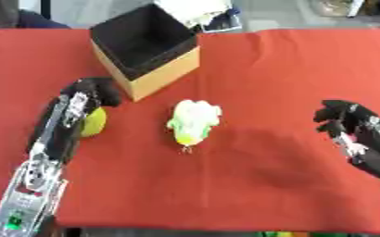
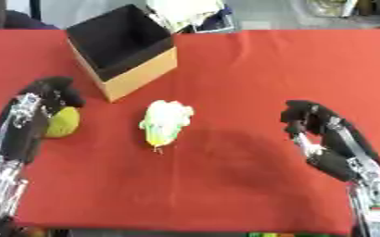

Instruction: Pick up objects on the table and place them in the box.

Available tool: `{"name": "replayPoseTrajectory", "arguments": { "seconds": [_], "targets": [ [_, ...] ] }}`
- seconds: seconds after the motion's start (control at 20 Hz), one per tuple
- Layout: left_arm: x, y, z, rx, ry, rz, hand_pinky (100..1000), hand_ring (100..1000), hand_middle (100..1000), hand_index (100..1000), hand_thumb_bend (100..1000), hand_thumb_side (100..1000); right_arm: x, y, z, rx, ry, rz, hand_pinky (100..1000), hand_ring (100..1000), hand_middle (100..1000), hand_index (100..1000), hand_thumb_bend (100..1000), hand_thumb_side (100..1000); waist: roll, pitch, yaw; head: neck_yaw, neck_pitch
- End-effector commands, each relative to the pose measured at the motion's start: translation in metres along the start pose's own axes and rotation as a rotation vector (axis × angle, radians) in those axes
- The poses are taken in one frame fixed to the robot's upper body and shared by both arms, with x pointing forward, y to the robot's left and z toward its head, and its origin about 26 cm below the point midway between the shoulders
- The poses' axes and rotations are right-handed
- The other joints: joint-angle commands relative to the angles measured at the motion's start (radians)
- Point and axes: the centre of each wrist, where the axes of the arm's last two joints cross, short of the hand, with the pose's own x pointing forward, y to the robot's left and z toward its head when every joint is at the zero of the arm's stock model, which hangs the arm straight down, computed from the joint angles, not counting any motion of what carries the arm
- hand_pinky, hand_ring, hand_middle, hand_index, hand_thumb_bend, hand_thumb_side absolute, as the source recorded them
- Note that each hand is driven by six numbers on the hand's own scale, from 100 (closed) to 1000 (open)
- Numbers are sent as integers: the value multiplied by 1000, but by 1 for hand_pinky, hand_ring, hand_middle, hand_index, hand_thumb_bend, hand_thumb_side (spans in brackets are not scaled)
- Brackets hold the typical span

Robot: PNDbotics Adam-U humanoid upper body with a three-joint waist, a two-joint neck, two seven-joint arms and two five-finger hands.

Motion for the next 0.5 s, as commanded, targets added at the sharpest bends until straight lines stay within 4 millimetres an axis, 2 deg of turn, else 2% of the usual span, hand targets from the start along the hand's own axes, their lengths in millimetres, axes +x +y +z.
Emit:
{"name": "replayPoseTrajectory", "arguments": {
  "seconds": [0.05, 0.5],
  "targets": [
    [6, 3, -3, -4, -22, -16, 681, 611, 568, 749, 100, 851, 6, -6, -2, -4, -21, 21, 655, 719, 683, 839, 100, 470, -3, -14, 1, 2, -5],
    [5, 3, -3, 1, -20, -15, 681, 610, 568, 750, 100, 854, 6, -5, -2, -6, -19, 19, 655, 720, 684, 840, 100, 470, -4, -13, 0, 3, -4]
  ]
}}
